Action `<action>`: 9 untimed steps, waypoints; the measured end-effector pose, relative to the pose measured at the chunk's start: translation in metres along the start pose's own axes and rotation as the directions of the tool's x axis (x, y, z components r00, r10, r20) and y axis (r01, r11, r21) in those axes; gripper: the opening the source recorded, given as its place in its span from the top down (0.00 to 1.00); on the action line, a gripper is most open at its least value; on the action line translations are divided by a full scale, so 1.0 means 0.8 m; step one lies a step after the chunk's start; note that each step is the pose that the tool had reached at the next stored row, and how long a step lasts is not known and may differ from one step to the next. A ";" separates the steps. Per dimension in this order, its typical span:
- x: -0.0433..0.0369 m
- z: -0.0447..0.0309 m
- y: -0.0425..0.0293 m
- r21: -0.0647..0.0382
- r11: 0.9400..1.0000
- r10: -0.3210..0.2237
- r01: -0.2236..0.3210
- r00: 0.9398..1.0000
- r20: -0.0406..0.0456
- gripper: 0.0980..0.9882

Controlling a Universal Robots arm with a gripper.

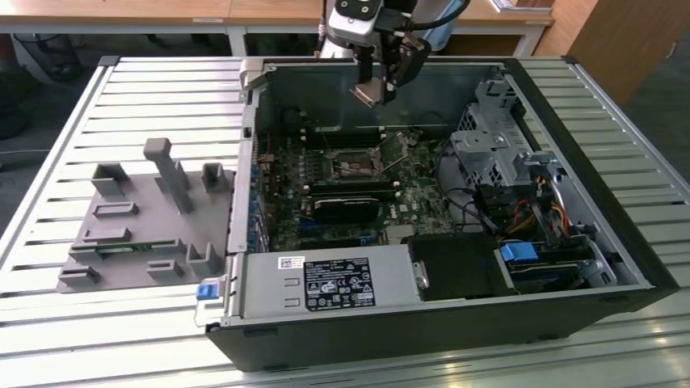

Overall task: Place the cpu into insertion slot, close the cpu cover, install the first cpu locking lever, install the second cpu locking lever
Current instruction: 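Place the cpu into insertion slot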

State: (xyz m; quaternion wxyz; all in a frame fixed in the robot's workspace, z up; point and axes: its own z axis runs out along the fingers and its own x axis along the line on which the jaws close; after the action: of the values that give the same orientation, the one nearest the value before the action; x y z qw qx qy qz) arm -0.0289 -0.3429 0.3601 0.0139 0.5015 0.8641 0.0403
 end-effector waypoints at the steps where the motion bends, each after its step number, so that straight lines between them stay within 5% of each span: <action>1: 0.000 0.0001 0.0000 0.000 1.000 0.007 -0.007 1.000 0.001 0.52; 9: 0.000 0.0009 0.0000 -0.001 0.998 0.058 -0.058 0.998 0.005 0.52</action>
State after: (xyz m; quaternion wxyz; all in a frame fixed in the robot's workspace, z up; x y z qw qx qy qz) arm -0.0289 -0.3427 0.3594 0.0150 0.5262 0.8493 0.0399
